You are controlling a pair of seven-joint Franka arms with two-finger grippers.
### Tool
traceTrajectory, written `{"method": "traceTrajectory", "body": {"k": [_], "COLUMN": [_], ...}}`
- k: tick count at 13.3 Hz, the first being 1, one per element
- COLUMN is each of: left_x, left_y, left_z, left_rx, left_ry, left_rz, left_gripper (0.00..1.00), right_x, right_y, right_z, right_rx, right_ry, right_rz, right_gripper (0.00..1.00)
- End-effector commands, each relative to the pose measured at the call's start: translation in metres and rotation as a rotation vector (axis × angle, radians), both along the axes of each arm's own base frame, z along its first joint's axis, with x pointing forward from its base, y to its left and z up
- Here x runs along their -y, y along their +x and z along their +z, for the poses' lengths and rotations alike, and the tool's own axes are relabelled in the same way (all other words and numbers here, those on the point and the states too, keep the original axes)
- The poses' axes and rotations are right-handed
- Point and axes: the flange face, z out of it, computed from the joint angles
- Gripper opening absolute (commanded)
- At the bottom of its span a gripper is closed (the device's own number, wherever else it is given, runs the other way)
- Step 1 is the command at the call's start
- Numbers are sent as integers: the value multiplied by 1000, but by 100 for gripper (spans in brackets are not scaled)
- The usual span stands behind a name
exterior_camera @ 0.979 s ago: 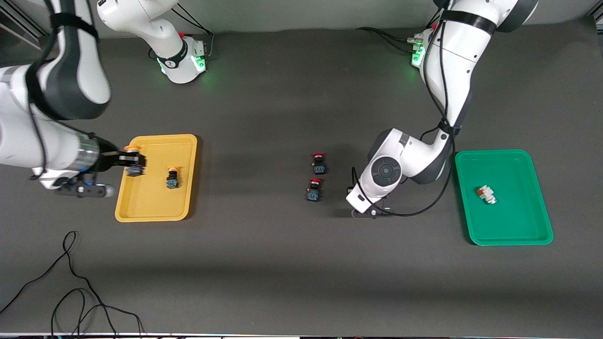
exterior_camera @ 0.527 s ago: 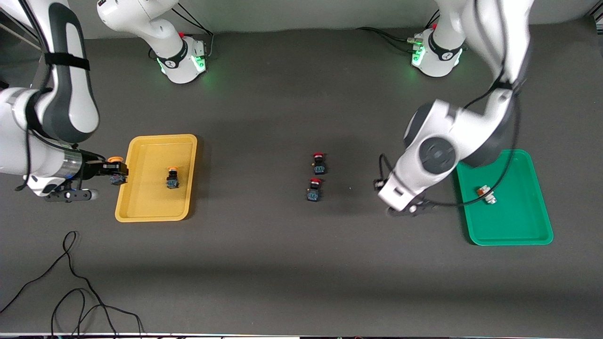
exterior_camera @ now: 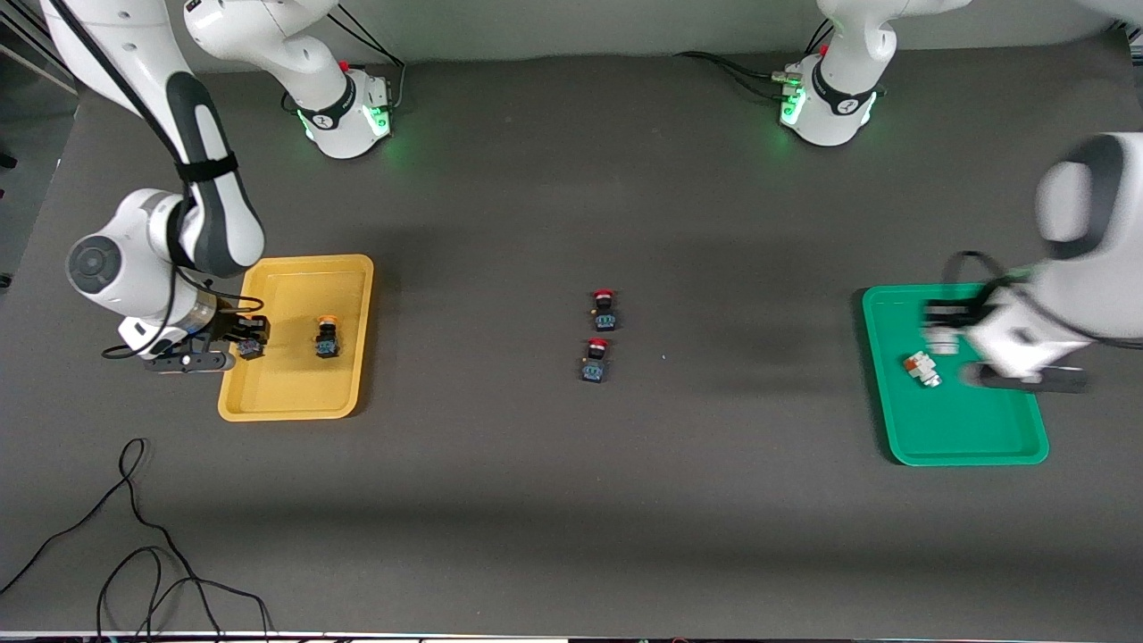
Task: Place green and yellow buttons in trays
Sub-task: 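Carry the orange button to the yellow tray while the left gripper carries green button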
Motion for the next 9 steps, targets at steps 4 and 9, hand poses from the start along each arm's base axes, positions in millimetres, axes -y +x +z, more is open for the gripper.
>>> {"method": "traceTrajectory", "body": {"k": [4, 9], "left_x": [-105, -141], "left_y": [-6, -8], "left_z": [-58, -184], "left_rx": [-20, 56], "left_ry": [53, 57], "left_rz": [-4, 13], "left_gripper": [7, 9], "right_x": [-19, -14], "right_y": [-3, -5], "right_z": [-48, -52], "right_rx": [51, 52], "right_ry": [-4, 21], "right_rz": [12, 21], "right_gripper": [0, 0]}}
